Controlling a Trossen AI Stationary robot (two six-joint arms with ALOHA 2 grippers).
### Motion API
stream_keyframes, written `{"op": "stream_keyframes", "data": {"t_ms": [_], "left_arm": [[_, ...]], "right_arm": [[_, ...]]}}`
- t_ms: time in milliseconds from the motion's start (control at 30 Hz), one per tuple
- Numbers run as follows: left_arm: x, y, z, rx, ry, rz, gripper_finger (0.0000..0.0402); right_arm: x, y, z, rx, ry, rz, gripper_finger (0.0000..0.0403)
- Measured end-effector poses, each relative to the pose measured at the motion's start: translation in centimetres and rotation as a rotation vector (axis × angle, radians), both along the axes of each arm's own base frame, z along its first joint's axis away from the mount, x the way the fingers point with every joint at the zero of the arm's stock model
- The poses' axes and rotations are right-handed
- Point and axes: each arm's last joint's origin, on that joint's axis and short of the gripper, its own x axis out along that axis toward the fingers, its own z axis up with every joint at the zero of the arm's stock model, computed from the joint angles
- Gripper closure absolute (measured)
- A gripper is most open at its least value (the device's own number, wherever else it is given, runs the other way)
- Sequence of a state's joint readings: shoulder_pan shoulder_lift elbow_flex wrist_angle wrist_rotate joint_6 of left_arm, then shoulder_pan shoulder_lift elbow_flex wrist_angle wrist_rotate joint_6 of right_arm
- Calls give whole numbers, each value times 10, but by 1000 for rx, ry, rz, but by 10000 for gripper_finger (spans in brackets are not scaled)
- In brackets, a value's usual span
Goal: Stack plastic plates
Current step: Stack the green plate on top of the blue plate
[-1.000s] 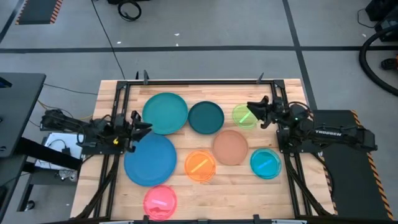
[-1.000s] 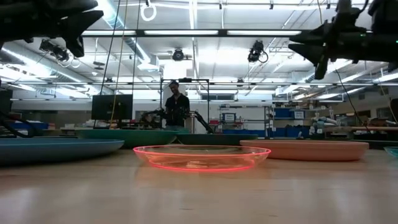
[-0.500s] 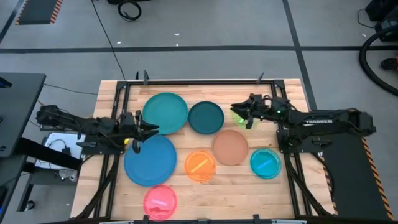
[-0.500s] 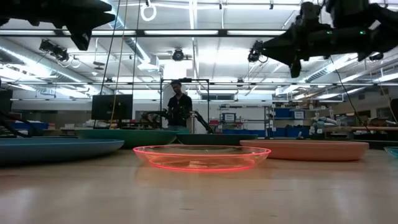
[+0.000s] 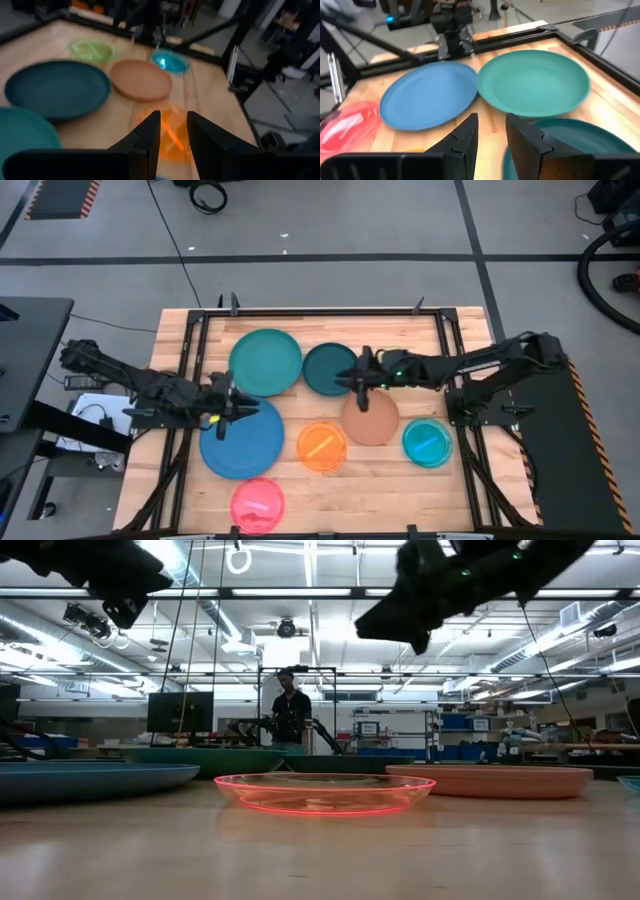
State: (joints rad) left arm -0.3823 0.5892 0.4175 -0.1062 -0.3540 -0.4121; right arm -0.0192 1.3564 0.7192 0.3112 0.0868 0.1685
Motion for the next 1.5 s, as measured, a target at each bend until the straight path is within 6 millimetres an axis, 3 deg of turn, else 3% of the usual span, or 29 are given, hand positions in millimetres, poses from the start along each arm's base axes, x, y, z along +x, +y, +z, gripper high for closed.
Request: {"op": "stream_keyframes", "data": {"t_ms": [367,567,767,1000,1267,1500], "left_arm": [[-6,-6,1,94,80,-73,299],[-6,-4,1,153,78,-28,299],[-12,2,-2,182,111,70,299],[-28,10,-5,169,154,125,299],[-33,13,-8,171,191,131,299],[-33,13,-8,121,187,149,299]], "right_arm": [[65,18,-6,-114,150,98,293],[96,19,-6,-165,185,122,293],[128,15,-3,-234,206,144,293],[161,3,-24,-343,307,185,293],[193,-4,-36,-433,446,226,293],[201,-5,-37,-495,506,250,266]]}}
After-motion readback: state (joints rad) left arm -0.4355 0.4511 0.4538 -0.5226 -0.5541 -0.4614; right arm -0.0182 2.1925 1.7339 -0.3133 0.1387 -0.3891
